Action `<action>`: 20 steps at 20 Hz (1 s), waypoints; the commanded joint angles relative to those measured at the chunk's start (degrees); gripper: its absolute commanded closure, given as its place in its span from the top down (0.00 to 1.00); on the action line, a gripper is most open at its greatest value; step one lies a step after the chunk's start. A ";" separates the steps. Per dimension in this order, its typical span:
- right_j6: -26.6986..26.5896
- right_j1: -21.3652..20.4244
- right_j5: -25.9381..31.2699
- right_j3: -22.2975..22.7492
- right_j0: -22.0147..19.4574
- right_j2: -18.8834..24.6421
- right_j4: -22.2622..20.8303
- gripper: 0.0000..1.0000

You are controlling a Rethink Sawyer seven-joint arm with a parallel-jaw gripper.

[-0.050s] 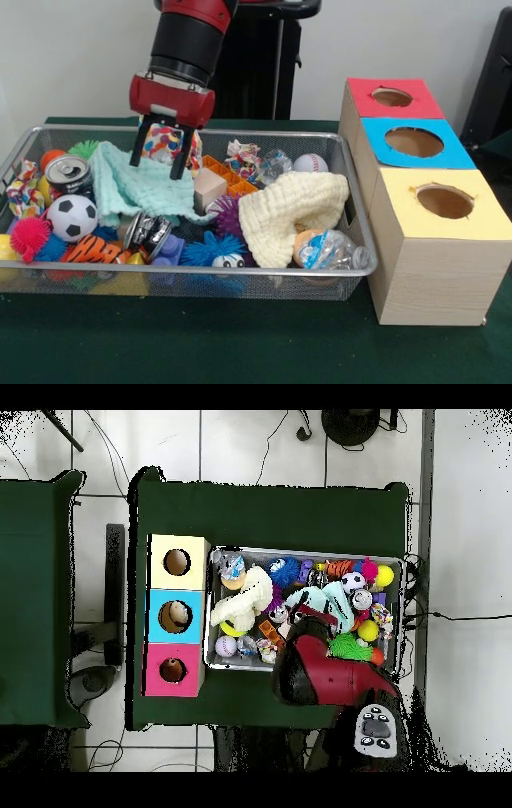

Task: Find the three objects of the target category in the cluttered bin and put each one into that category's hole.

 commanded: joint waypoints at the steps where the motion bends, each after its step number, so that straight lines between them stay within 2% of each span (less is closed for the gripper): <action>1: 2.33 3.57 -3.35 -7.39 -3.73 7.62 -6.63 1.00; 10: 2.76 8.74 -6.43 -12.15 -5.68 8.98 -9.92 1.00; 16: 3.26 9.93 -7.33 -13.81 -5.72 9.45 -11.52 1.00; 20: 3.27 10.33 -7.60 -14.47 -4.99 8.82 -11.11 1.00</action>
